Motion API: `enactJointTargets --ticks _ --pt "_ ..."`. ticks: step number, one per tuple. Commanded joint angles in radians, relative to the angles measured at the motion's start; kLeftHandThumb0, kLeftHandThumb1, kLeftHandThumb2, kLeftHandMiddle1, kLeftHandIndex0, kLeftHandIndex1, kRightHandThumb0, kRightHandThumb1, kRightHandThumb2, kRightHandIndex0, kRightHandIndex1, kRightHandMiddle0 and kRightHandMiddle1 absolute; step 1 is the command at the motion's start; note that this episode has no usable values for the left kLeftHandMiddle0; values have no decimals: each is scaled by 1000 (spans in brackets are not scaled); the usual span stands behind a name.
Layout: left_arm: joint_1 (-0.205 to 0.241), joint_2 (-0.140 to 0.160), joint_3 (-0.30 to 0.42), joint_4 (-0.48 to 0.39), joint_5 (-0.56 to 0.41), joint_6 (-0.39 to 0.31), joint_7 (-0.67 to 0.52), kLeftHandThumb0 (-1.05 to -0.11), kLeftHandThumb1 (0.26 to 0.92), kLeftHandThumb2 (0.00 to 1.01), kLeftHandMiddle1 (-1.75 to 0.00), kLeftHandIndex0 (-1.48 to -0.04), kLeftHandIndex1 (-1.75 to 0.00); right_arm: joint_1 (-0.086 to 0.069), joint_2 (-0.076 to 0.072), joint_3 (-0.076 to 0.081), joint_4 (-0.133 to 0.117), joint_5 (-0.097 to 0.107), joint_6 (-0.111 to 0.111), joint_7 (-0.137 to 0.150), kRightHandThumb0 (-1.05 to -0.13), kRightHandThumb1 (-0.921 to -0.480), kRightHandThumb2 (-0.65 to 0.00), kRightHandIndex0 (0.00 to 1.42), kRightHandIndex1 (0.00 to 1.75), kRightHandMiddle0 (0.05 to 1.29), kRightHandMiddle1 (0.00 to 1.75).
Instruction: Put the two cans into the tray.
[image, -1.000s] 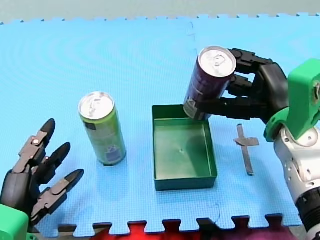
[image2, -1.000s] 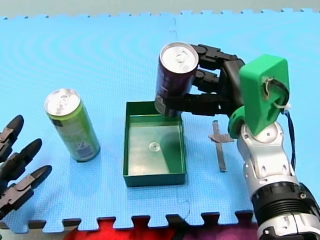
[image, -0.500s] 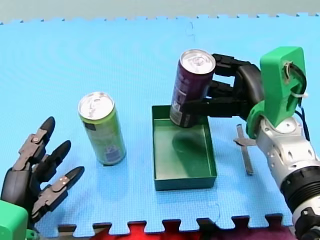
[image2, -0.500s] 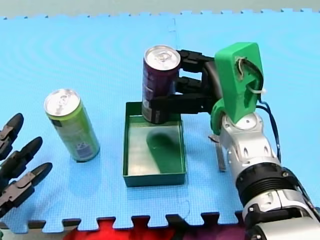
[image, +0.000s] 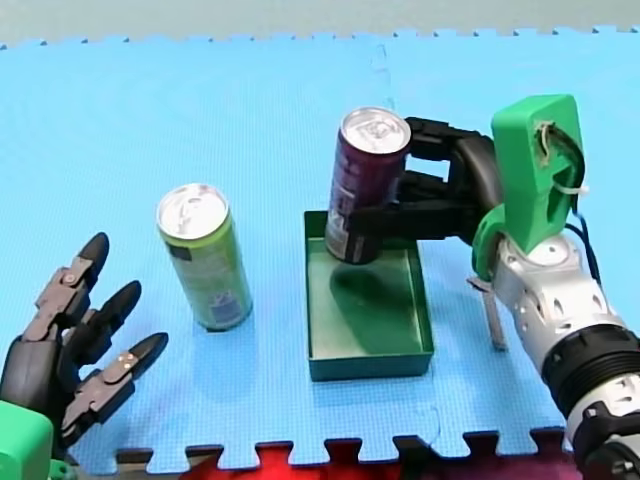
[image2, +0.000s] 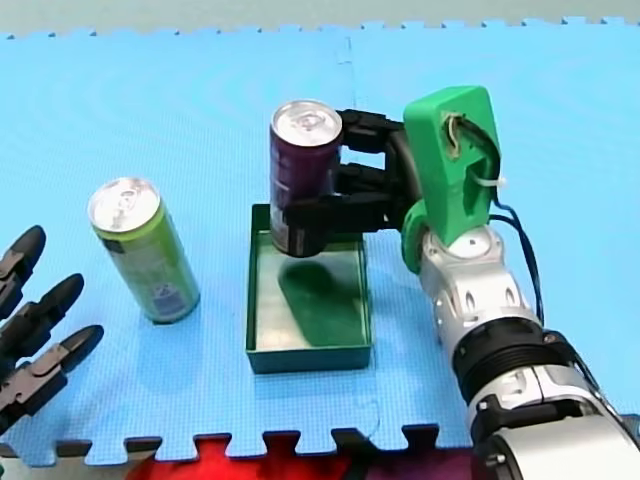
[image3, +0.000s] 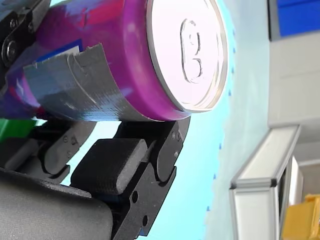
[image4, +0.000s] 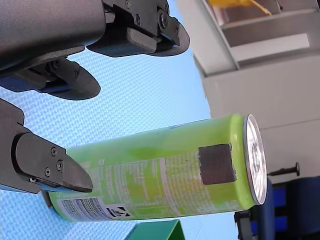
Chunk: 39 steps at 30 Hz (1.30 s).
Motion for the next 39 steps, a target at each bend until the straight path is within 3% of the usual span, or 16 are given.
enactJointTargets --ticks 1,7,12,19,29,39 --pt "8 2 1 -13 2 4 1 -1048 854 0 0 -270 0 -13 5 -2 0 1 -16 -6 -378 -752 0 1401 0 1284 1" --pt "27 3 3 -35 4 2 0 -1048 852 0 0 -269 0 -9 7 -3 23 -6 -28 -14 -379 -752 0 1399 0 1286 1" --pt "36 4 7 -43 1 3 -1 -1048 852 0 0 -268 0 0 -1 -3 61 -19 -57 -12 -378 -752 0 1398 0 1284 0" --pt "38 7 12 -39 -1 -2 -4 -1048 855 2 0 -268 0 0 -12 -3 88 -37 -81 -15 -375 -753 0 1397 0 1283 0" --pt "64 0 14 -81 0 12 3 -1047 857 1 -1 -270 -1 4 -24 -8 102 -43 -90 -15 -374 -751 0 1396 0 1282 0" --pt "71 -1 18 -78 6 2 13 -1041 867 3 -1 -274 -1 2 -33 -13 103 -43 -85 -19 -376 -748 0 1397 0 1282 0"
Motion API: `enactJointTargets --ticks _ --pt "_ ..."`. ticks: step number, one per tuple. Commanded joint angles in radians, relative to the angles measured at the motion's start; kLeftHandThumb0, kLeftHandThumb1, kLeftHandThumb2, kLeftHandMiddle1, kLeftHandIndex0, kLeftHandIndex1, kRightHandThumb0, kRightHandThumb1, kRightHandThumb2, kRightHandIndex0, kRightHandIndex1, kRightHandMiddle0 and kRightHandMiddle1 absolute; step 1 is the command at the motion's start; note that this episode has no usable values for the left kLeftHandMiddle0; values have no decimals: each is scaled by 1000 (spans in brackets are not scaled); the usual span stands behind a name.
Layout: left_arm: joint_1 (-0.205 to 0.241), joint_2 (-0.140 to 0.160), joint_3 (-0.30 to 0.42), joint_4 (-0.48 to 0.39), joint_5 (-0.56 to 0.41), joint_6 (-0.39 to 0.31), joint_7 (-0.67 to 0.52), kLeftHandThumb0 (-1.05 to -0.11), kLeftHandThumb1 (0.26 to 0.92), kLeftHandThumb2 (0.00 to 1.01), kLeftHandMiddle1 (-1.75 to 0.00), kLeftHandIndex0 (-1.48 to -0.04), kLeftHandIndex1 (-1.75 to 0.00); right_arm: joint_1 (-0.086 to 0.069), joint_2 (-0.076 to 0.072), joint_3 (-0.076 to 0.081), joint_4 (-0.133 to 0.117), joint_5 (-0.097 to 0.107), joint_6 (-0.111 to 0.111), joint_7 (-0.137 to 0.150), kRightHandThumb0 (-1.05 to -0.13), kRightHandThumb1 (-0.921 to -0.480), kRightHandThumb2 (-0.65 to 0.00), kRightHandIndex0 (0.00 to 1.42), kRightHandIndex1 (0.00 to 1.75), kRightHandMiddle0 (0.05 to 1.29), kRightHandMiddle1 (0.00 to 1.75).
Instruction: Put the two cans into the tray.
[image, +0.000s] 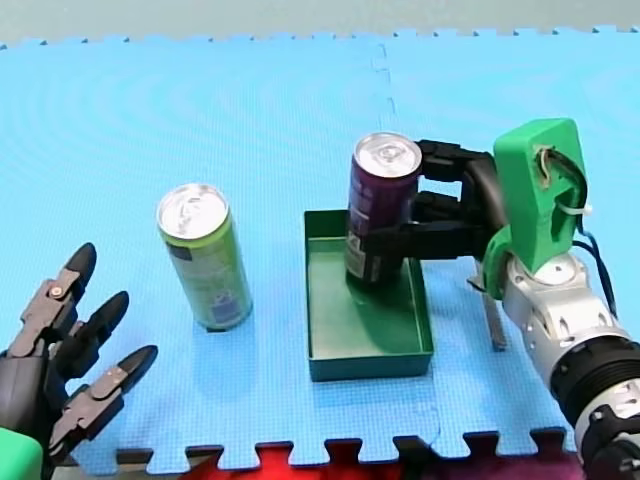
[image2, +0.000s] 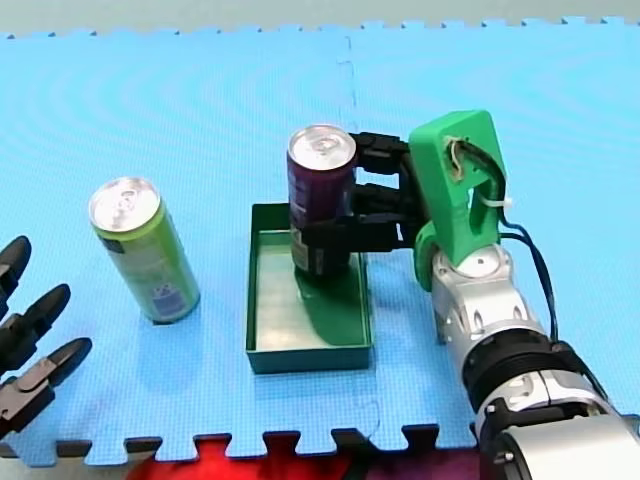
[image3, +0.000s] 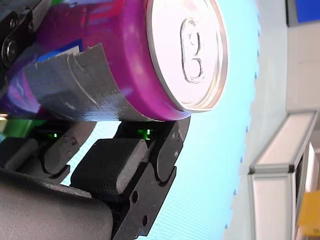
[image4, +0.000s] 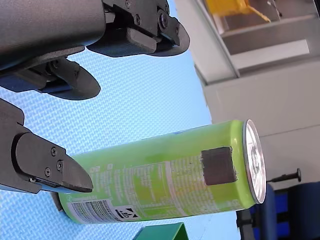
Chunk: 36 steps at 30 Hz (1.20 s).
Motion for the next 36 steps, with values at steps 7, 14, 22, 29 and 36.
enactJointTargets --ticks 7,14,22,29,36 --pt "5 4 6 -3 -8 -4 -5 -1035 869 1 0 -275 -1 2 -6 -12 -1 9 -6 1 -376 -745 0 1399 1 1283 0" --pt "8 3 7 -8 -11 -4 -10 -1029 869 0 0 -274 0 13 -4 -25 -2 19 -22 10 -376 -744 0 1401 1 1284 0" --pt "15 9 9 -14 -24 2 -25 -1020 867 0 0 -274 0 27 -5 -38 2 24 -58 27 -377 -746 -1 1401 0 1283 0" --pt "19 13 12 -25 -29 14 -35 -1021 871 2 0 -273 0 47 2 -51 17 36 -119 52 -378 -748 -1 1401 0 1282 0" --pt "18 15 17 -27 -31 17 -39 -1026 879 3 -1 -275 -1 56 4 -63 28 45 -162 82 -382 -749 -1 1402 0 1280 0"
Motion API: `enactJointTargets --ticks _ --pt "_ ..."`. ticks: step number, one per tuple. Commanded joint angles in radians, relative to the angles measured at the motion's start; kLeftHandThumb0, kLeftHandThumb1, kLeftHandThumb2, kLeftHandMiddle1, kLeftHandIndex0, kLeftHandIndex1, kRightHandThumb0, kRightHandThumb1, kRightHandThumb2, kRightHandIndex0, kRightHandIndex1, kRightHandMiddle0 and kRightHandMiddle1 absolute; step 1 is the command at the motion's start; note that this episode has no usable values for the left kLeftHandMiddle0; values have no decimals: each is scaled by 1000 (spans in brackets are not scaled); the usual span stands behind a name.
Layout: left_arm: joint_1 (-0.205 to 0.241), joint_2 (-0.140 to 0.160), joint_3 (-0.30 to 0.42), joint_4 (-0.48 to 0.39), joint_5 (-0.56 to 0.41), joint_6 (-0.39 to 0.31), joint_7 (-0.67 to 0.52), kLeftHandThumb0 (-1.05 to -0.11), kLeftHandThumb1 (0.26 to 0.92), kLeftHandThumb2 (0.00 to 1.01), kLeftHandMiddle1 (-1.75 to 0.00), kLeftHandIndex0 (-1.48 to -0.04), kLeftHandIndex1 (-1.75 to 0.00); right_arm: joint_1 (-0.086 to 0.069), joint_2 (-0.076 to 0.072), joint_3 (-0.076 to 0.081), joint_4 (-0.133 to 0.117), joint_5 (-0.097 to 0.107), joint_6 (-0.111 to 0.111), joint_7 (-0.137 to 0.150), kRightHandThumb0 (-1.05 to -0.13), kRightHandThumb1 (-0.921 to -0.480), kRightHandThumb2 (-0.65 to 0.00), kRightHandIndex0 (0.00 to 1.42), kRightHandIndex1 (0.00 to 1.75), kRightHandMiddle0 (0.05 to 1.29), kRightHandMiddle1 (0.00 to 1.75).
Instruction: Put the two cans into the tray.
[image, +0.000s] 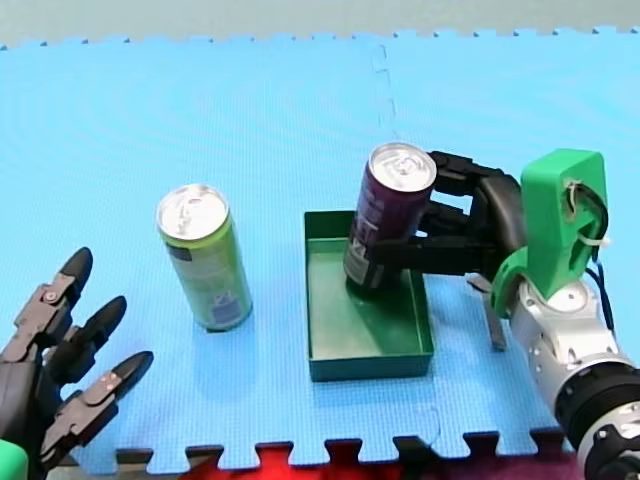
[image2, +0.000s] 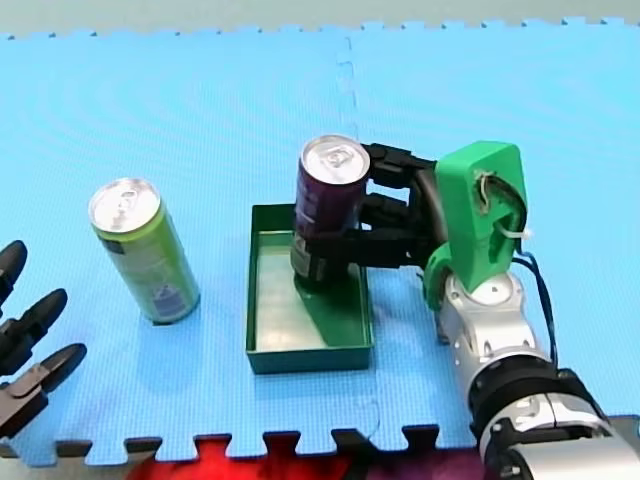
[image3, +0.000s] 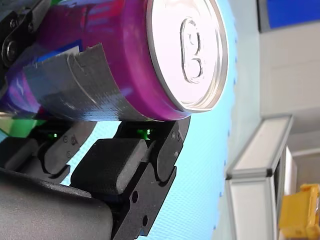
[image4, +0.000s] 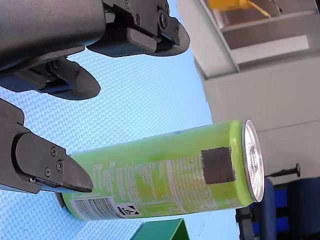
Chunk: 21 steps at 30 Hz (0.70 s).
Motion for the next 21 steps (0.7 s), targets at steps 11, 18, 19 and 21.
enactJointTargets --ticks 11,18,19,21 --pt "-6 13 9 -1 -5 6 -6 -1039 895 5 0 -277 0 4 -13 23 7 -39 -75 -19 -382 -751 0 1404 1 1279 0" --pt "-9 12 6 -6 0 7 -3 -1048 905 4 0 -277 0 0 -26 72 -4 -109 -101 -96 -381 -750 0 1407 2 1278 0" --pt "-9 12 5 -7 2 6 -2 -1048 906 4 0 -277 0 1 -27 77 -6 -116 -103 -104 -381 -750 0 1408 2 1277 0" --pt "-7 10 3 -11 4 4 -1 -1048 908 5 0 -277 0 2 -30 87 -10 -129 -107 -119 -380 -750 0 1408 2 1277 0"
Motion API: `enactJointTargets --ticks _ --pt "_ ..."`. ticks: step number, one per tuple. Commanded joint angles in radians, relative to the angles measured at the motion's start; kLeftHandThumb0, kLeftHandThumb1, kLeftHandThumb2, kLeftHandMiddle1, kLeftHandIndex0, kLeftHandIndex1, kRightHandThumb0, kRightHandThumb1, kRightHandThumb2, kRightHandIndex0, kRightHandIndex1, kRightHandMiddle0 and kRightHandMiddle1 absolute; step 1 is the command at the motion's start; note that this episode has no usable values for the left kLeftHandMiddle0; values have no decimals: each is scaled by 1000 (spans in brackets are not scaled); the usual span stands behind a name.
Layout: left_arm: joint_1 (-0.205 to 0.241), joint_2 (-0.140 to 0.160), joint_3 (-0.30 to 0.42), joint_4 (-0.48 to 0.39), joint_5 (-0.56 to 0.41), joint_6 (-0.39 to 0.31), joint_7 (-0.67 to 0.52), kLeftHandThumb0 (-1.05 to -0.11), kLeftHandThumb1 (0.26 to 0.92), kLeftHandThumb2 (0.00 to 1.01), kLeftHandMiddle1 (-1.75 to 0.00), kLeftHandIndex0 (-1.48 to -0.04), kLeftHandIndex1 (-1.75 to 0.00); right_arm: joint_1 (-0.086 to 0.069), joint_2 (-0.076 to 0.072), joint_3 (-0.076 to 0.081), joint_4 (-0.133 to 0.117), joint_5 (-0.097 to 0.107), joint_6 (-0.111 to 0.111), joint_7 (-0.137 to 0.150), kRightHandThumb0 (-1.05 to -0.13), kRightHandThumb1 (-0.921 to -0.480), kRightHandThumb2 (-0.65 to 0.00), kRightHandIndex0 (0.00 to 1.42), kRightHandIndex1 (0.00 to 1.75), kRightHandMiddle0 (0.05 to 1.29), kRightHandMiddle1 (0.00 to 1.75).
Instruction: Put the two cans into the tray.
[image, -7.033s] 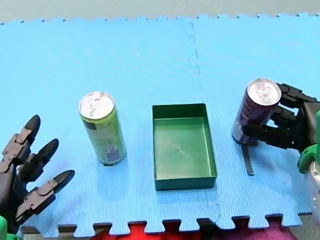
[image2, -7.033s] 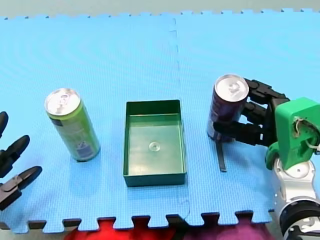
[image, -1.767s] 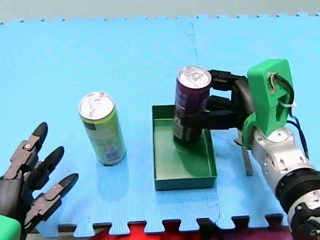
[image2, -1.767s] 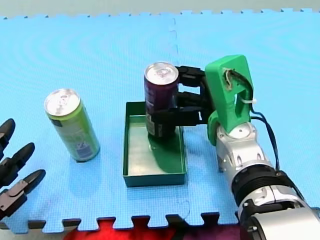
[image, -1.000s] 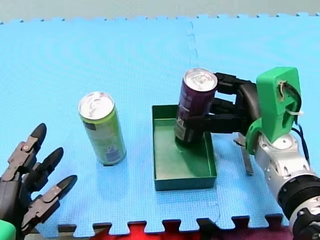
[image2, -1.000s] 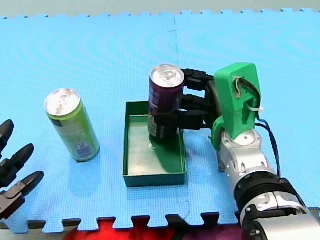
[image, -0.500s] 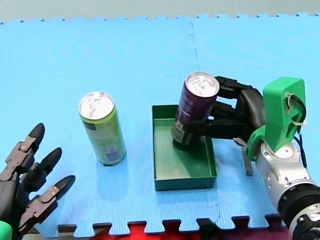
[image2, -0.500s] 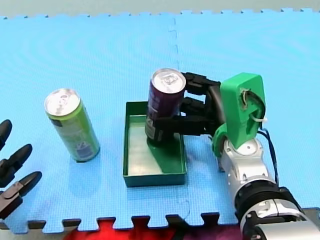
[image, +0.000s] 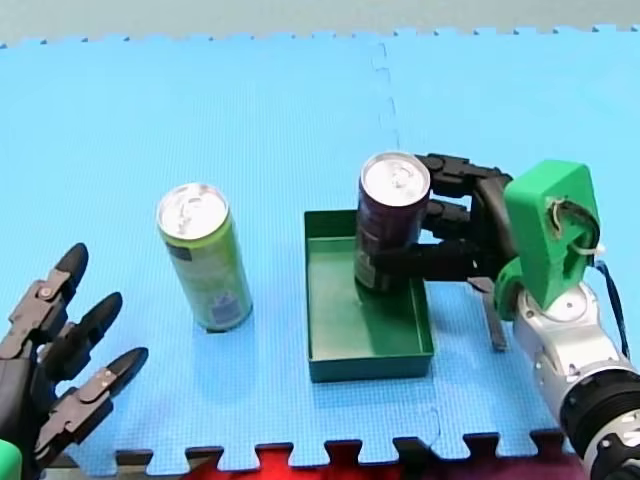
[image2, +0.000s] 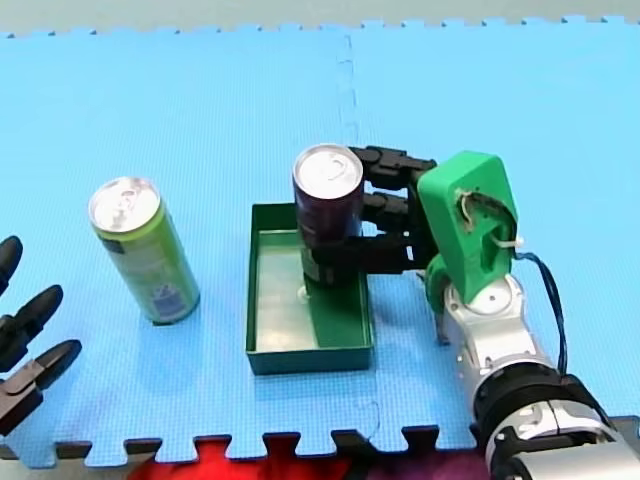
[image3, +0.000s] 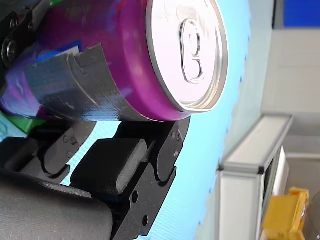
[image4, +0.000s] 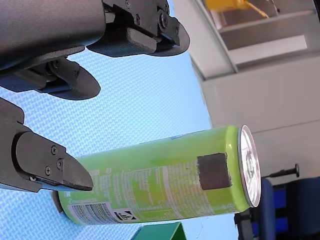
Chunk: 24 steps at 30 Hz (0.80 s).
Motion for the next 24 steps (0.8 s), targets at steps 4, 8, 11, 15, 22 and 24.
enactJointTargets --ticks 4,8,11,15,22,24 --pt "-1 2 -1 -9 -1 -1 -1 -1048 913 5 -1 -278 0 -5 -16 30 -17 -34 -30 -49 -378 -751 0 1409 2 1275 0" --pt "-1 5 -2 -14 -2 1 -6 -1048 915 4 -3 -282 -2 -2 -22 48 -17 -56 -48 -80 -371 -752 -1 1411 2 1274 0" --pt "0 5 -3 -20 -1 4 -7 -1048 915 3 -4 -286 -3 -3 -23 54 -15 -61 -51 -89 -367 -753 -1 1413 2 1274 0" --pt "4 4 -4 -28 0 9 -7 -1048 916 2 -6 -291 -4 -3 -23 57 -17 -59 -49 -92 -363 -754 -1 1415 2 1274 0" --pt "6 9 0 -29 -4 11 -12 -1045 920 2 -6 -297 -3 -1 -20 57 -15 -54 -47 -91 -355 -755 -1 1417 2 1273 0" --pt "6 10 1 -27 -4 9 -14 -1044 920 3 -6 -297 -2 0 -21 55 -14 -51 -46 -89 -355 -756 -1 1417 1 1272 0"
